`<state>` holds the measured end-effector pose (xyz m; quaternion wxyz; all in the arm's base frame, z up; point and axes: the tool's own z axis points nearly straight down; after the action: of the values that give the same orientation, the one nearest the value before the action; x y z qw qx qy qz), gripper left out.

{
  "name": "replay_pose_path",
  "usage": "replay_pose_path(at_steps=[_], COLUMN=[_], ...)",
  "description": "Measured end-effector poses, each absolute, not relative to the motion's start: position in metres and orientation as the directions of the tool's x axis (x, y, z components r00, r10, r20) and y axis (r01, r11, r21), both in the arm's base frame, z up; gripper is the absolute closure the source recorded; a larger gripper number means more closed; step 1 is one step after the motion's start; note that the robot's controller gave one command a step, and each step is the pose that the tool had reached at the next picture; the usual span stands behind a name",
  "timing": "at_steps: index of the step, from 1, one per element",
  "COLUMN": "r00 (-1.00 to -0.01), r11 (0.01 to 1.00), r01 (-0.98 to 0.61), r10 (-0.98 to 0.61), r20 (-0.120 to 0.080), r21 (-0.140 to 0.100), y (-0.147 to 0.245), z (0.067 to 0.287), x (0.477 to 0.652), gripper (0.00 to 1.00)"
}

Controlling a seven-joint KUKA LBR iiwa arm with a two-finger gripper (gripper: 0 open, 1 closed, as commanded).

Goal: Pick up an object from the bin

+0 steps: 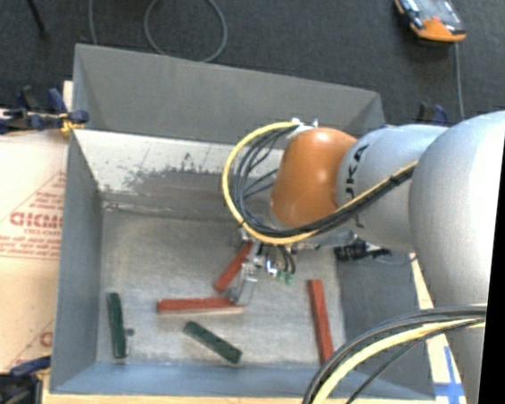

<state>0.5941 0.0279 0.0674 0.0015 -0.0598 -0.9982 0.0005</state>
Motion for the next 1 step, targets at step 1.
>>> replay_pose_path(at_steps=[1], r00=[-0.993], r11=[0.993], r01=[0.118], r10=[0.118], r20=[-0.007], r21=[0.001], y=[0.0301], z=[0.072], x=[0.5967], gripper=[1.0])
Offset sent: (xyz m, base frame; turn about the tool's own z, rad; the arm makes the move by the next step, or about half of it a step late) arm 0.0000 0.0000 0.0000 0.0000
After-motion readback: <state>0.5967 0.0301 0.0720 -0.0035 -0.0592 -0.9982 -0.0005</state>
